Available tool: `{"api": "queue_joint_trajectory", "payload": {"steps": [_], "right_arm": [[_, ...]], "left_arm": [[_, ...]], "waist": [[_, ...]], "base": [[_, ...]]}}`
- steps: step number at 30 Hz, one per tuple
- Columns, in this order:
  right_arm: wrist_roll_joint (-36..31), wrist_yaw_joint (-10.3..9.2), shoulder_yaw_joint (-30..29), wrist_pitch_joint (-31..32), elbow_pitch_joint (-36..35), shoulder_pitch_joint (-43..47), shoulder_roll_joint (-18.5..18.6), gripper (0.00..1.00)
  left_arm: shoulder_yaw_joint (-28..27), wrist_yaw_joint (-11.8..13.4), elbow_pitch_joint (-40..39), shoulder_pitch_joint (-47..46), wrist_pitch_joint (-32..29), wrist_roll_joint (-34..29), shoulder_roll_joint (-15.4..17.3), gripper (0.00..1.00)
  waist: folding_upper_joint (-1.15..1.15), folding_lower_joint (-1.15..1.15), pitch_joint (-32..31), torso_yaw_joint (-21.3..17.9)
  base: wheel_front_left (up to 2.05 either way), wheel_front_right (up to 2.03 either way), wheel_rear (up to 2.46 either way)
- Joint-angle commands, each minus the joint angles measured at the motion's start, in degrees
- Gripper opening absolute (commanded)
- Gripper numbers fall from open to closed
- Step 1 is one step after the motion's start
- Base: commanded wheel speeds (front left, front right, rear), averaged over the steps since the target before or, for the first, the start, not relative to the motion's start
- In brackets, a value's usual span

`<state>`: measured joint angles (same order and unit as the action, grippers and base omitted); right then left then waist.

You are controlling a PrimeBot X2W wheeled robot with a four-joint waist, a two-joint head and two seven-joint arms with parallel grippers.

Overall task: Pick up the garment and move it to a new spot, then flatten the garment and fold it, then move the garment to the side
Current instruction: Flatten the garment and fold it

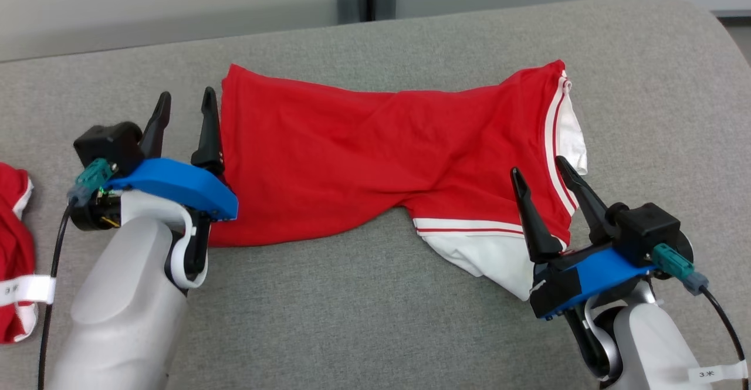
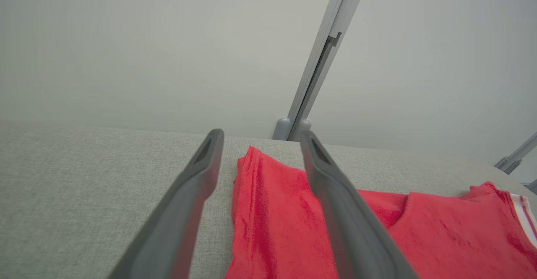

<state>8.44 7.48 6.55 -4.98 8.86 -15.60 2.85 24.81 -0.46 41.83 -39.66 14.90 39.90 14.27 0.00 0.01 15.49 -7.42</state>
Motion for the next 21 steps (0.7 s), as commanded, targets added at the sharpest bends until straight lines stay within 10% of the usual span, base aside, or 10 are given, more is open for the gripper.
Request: {"api": "queue_joint_trajectory", "payload": {"steps": [1, 21], "right_arm": [[-0.44, 0.03, -0.32, 0.16, 0.05, 0.81, 0.08, 1.0], [0.24, 0.03, -8.52, 6.4, -1.23, 10.86, 0.07, 1.0]], "left_arm": [[-0.53, -0.21, -1.1, 0.99, 0.27, -0.58, 0.27, 1.0], [-13.95, 1.68, -27.33, 33.24, 0.35, -11.7, -0.99, 1.0]], "waist": [[0.0, -0.01, -0.55, 0.02], [0.0, -0.01, -9.68, 3.95]], "base": [[0.0, 0.0, 0.0], [0.0, 0.0, 0.0]]}}
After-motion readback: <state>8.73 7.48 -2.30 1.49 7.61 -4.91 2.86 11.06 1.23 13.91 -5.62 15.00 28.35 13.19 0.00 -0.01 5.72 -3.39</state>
